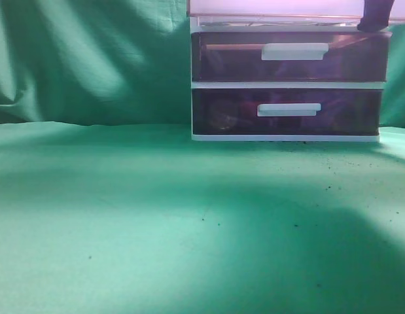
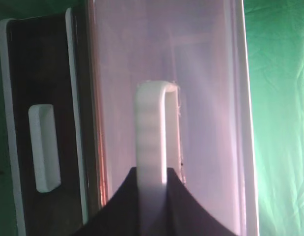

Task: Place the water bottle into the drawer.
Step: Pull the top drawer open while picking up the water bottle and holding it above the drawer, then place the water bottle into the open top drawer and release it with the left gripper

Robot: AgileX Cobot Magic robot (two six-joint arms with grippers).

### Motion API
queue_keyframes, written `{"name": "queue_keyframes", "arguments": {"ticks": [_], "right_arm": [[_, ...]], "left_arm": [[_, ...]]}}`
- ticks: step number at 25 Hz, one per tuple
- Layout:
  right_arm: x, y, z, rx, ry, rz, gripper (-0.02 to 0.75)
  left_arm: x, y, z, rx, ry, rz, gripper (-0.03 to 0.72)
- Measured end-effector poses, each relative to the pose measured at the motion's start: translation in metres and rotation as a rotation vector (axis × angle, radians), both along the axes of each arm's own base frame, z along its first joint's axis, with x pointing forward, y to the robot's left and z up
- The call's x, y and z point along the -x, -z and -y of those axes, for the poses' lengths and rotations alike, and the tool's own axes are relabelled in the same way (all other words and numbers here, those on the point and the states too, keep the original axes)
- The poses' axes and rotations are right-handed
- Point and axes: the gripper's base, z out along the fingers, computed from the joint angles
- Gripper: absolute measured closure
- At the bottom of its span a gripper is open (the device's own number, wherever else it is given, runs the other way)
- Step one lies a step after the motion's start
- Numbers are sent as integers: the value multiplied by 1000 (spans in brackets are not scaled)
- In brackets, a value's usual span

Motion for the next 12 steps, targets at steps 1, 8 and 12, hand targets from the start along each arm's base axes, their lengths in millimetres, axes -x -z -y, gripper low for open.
{"name": "queue_keyframes", "arguments": {"ticks": [1, 8, 12], "right_arm": [[0, 0, 0, 0, 0, 0, 647], [0, 0, 0, 0, 0, 1, 647], [1, 0, 0, -6, 2, -3, 647]], "left_arm": [[-10, -7, 6, 7, 0, 11, 393], [-89, 9, 58, 9, 4, -66, 393], [-117, 47, 75, -22, -9, -166, 393]]}}
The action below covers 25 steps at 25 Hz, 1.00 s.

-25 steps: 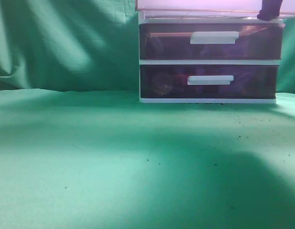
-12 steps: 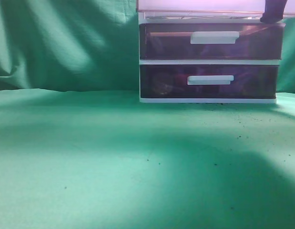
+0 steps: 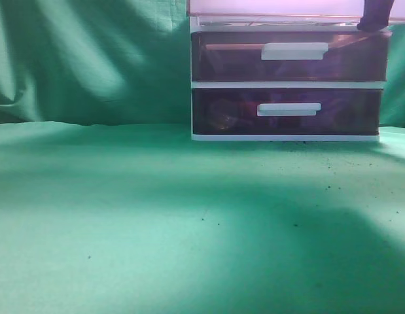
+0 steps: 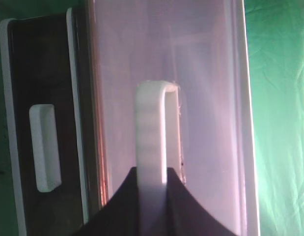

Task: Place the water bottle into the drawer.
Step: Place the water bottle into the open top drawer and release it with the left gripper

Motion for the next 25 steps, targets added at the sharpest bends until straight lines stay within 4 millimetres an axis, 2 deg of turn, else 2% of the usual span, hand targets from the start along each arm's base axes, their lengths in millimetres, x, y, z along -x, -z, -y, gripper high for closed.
{"name": "queue_keyframes", "arguments": {"ticks": [5, 11, 16, 18, 22, 25], "right_arm": [[0, 0, 0, -17, 3, -5, 647], [3, 4, 1, -17, 2, -8, 647], [4, 4, 1, -18, 2, -9, 647], [4, 4, 1, -18, 2, -7, 647], [4, 5, 1, -17, 2, -9, 647], [4, 5, 2, -17, 2, -11, 647]], "left_arm": [[-18, 36, 11, -30, -14, -92, 393], [-25, 52, 15, -58, -42, -142, 393], [-25, 52, 17, -49, -41, -148, 119], [-24, 50, 18, -22, -20, -146, 43], [-18, 42, 27, 74, 89, -121, 42], [-18, 36, 32, 103, 140, -87, 156]]}}
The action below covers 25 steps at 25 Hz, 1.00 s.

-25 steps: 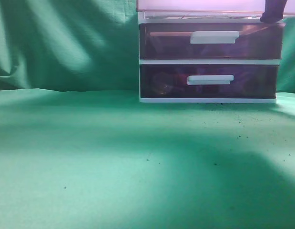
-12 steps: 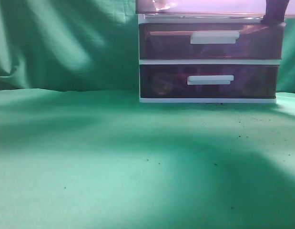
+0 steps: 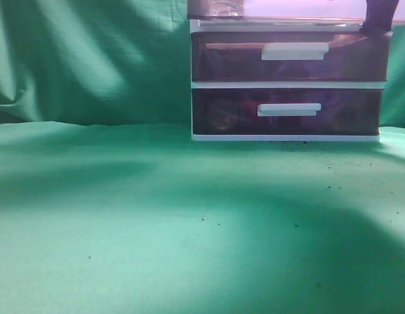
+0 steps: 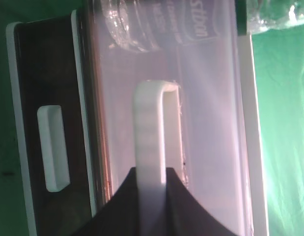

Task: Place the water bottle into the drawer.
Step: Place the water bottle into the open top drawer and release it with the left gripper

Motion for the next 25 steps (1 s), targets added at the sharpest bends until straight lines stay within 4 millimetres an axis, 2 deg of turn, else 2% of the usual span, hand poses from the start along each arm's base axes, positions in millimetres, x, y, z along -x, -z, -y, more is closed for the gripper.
{"name": "queue_keyframes", "arguments": {"ticks": [4, 5, 9, 15, 18, 20, 23, 25], "right_arm": [[0, 0, 0, 1, 0, -1, 647], [0, 0, 0, 1, 0, -1, 647], [0, 0, 1, -8, 8, -3, 647], [0, 1, 1, -25, 21, -12, 647], [1, 2, 1, -26, 25, -22, 647], [1, 1, 1, -33, 30, -17, 647], [1, 1, 1, -33, 28, -16, 647], [1, 1, 1, -33, 28, -16, 647]], "left_arm": [[-9, -3, 16, 48, 89, 66, 156], [-14, -2, 20, 56, 103, 79, 182], [-33, 5, 40, 92, 158, 124, 182], [-63, 41, 78, 206, 266, 153, 182], [-65, 37, 87, 216, 294, 206, 182], [-65, 34, 88, 165, 295, 242, 182], [-64, 26, 83, -32, 247, 255, 182], [-56, 10, 76, -148, 243, 237, 267]]}}
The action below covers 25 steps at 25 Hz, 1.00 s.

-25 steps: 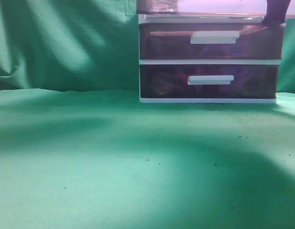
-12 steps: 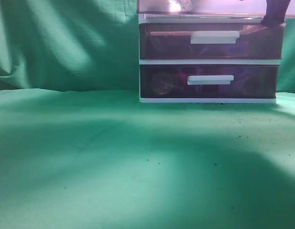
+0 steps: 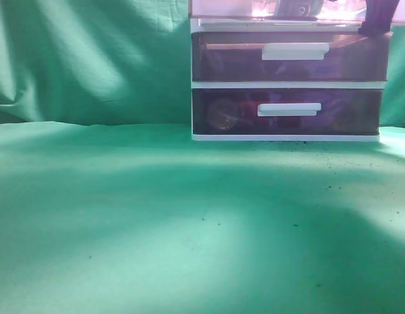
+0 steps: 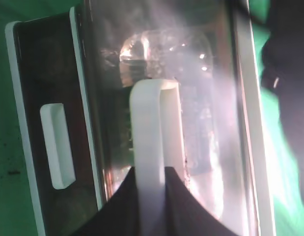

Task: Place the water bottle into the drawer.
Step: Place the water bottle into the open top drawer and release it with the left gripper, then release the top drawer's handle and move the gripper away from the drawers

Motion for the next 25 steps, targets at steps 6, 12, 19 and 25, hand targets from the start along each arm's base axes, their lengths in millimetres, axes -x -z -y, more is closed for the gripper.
{"name": "queue_keyframes", "arguments": {"ticks": [6, 12, 19, 25], "right_arm": [[0, -1, 0, 11, 3, 19, 647], [-1, -2, 0, 24, 2, 24, 647], [-8, -11, -3, 37, -3, 21, 647], [-35, -26, -7, 108, 2, 54, 647]], "left_arm": [[33, -60, -44, 3, 240, -151, 652], [14, -77, -96, 83, 163, -287, 688], [-6, -60, -142, 94, 133, -449, 688], [-3, -38, -160, 31, 238, -567, 688]]}}
